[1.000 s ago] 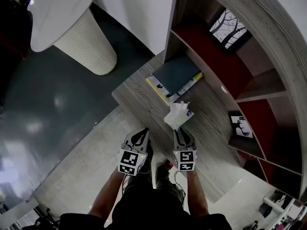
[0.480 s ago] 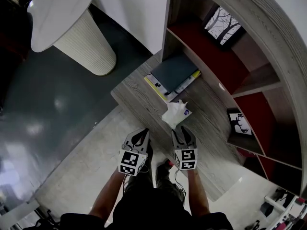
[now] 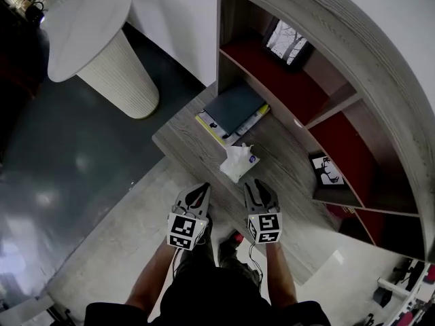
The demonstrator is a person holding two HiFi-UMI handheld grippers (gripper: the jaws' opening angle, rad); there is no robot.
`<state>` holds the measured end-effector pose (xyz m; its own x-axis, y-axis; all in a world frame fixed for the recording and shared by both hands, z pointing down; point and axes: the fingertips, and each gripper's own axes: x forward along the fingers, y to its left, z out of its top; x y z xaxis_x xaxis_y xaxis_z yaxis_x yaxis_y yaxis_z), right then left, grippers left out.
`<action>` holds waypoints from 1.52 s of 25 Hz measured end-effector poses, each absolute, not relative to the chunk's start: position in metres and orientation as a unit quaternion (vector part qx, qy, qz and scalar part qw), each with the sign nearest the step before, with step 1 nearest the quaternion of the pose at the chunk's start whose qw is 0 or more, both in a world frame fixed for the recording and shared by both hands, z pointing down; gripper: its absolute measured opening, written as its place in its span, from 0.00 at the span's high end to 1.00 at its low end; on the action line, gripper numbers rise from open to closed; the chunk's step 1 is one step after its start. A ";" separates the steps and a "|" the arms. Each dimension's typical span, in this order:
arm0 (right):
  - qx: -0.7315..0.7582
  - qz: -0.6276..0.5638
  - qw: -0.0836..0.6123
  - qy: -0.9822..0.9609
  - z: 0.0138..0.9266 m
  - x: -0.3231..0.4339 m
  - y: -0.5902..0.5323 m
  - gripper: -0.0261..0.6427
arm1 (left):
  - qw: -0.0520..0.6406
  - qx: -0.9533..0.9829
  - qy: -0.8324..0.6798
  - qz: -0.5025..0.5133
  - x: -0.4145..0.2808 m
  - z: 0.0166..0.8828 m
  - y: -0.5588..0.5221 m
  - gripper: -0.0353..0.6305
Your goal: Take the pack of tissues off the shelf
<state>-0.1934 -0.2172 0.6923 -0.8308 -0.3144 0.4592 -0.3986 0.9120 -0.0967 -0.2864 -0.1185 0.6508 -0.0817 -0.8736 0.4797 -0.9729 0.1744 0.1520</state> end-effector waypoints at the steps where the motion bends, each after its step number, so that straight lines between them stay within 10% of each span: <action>1: 0.190 0.090 0.218 -0.953 0.686 -0.190 -0.218 0.75 | 0.236 0.635 -0.728 0.103 -0.283 0.647 -0.119 0.94; 38: 0.260 -0.007 0.052 -0.964 0.493 -0.018 -0.193 0.90 | 0.071 0.656 -0.749 0.067 -0.157 0.483 -0.092 0.94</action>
<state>-0.0177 -0.1931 0.4928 -0.8591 -0.5024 0.0975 -0.5010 0.8645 0.0401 -0.1567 -0.0919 0.4834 -0.1300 -0.9721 0.1952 -0.9913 0.1311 -0.0076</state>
